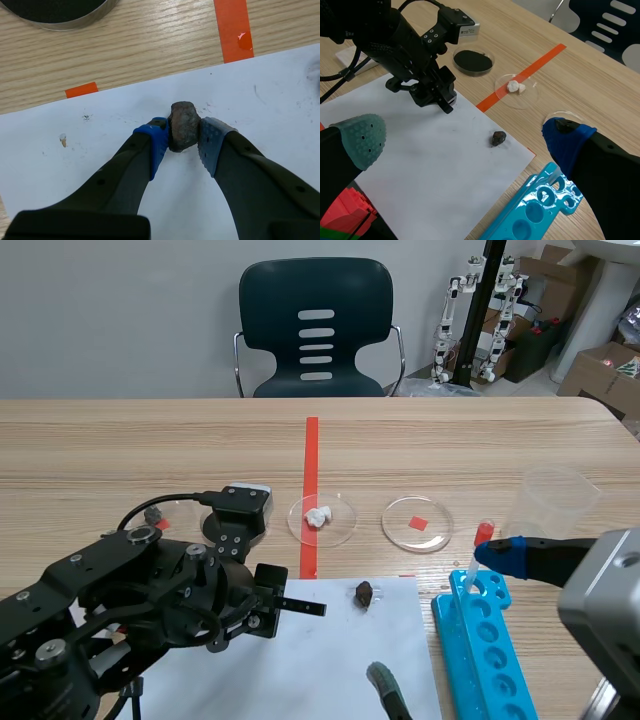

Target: Put the middle mineral back

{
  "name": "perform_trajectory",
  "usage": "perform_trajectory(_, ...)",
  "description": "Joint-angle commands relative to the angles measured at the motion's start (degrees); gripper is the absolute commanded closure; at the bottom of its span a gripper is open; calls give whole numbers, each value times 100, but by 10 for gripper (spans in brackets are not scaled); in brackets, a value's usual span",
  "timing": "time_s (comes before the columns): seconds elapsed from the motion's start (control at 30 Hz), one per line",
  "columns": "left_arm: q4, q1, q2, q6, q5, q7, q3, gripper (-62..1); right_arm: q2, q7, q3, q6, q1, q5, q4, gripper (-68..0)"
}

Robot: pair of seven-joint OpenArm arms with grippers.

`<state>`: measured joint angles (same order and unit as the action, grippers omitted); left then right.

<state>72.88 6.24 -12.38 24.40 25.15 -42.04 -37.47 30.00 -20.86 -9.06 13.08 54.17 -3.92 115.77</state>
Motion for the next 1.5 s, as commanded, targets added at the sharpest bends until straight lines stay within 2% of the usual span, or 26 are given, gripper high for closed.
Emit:
perform_trajectory(0.0, -20, 46, 101, -15, -11, 33, 9, -132, -15, -85, 37, 0, -4, -39, 116, -679)
perform_trajectory(0.13, -214, 48, 188, -13, -9, 63, 9, -133, -15, -85, 37, 0, -4, -39, 116, -679)
perform_trajectory(0.2, -273, 46, 188, -13, -7, 61, 9, -153, -15, -85, 37, 0, -4, -39, 116, -679)
perform_trajectory(0.4, -278, 59, 188, -9, -9, 74, 9, -348, -15, -85, 37, 0, -4, -39, 116, -679)
perform_trajectory(0.6, -225, 24, 168, -7, -11, 374, 11, -531, -15, -85, 37, 0, -4, -39, 116, -679)
perform_trajectory(0.67, -76, -48, 118, -7, -50, 525, 17, -606, -15, -87, 37, 0, -4, -39, 116, -679)
perform_trajectory(0.7, 31, -92, 85, -4, -79, 612, 20, -623, -15, -85, 37, 0, -4, -39, 116, -679)
perform_trajectory(0.93, 1027, -616, -315, -9, -96, 1370, 22, -623, -15, -85, 37, 0, -4, -39, 116, -679)
perform_trajectory(1.1, 1550, -940, -564, -9, -249, 1932, 33, -623, -15, -85, 37, 0, -4, -39, 116, -679)
perform_trajectory(1.23, 1637, -1036, -592, -9, -396, 2000, 31, -623, -15, -87, 37, 0, -4, -39, 116, -679)
perform_trajectory(1.47, 1633, -1034, -590, -9, -393, 2000, 31, -623, -15, -85, 37, 0, -4, -39, 116, -679)
